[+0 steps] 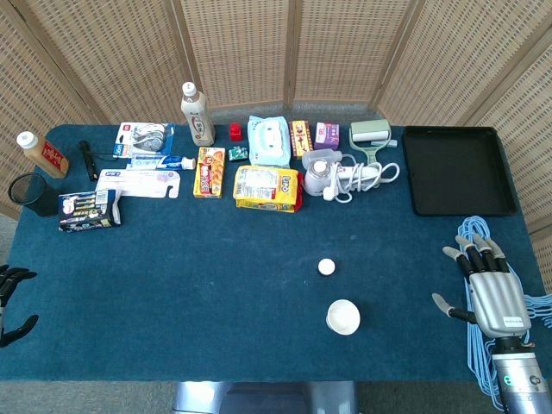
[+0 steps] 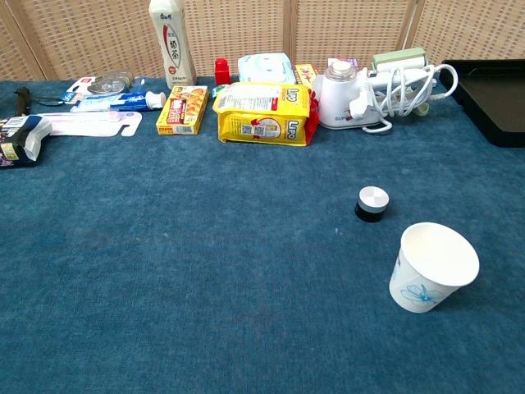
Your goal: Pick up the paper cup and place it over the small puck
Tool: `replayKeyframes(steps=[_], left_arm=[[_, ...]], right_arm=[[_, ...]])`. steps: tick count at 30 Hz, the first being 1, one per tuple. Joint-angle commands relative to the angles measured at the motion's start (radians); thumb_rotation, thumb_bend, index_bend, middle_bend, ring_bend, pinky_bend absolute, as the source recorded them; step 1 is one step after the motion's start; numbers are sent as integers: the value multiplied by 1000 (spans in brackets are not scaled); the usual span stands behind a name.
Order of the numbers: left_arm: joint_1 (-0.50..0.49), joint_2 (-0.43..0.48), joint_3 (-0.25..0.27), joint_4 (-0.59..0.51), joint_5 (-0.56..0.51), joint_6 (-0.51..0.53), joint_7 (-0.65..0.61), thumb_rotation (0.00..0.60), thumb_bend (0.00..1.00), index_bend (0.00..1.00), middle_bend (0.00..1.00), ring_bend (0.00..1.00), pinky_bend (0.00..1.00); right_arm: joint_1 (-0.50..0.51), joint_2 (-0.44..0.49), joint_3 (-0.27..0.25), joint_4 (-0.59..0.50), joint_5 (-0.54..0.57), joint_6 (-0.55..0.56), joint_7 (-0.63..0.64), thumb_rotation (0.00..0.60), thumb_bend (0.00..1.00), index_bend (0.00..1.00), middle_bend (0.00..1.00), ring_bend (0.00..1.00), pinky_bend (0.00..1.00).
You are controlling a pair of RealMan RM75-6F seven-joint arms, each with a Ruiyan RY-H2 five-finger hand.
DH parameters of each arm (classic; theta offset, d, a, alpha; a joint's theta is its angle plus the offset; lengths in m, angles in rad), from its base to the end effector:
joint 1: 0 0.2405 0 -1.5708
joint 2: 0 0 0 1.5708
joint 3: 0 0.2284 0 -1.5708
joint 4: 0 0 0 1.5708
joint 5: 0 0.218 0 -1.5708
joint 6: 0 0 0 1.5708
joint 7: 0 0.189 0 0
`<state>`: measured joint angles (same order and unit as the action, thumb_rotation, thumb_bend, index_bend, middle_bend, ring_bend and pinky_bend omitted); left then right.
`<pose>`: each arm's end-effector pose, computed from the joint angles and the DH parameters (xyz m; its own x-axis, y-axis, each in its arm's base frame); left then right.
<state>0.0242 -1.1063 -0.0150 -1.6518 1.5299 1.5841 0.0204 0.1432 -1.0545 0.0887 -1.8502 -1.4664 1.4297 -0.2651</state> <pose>-0.2953 0.1849 0.1484 0.3939 -0.0179 0.9190 0.9178 0.0625 -0.3921 -0.2342 -0.2426 0.1352 0.4748 -0.0066 0.8801 -0.8785 -0.0638 0.4734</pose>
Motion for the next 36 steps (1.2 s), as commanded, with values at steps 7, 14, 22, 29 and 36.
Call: replayKeyframes(steps=[7,14,22,29,36], left_arm=[[-3,-1,-3,0,-4,-3,2,600,179,281,281,157,177],[-4,8,-5,-8,1,1,0,600,179,282,280,157,177],[-12,7,-8,-16,3,-6,11,600,179,281,280,156,177],[-13,10,-8,-22,4,-6,20,600,178,281,280,156,177],[-21,22,-12,-38,14,-6,32,600,179,281,280,156,177]], right_arm=[[10,-11,-1,4,1,-14,15,434,294,219,153,72,49],[9,7,-7,-7,-31,-10,98,437,294,237,172,88,49],[50,49,-39,-49,-102,-95,315,433,295,254,195,115,52],[114,38,-69,-46,-185,-185,471,433,294,259,207,128,53],[172,-31,-82,-51,-234,-251,446,436,293,259,207,128,52]])
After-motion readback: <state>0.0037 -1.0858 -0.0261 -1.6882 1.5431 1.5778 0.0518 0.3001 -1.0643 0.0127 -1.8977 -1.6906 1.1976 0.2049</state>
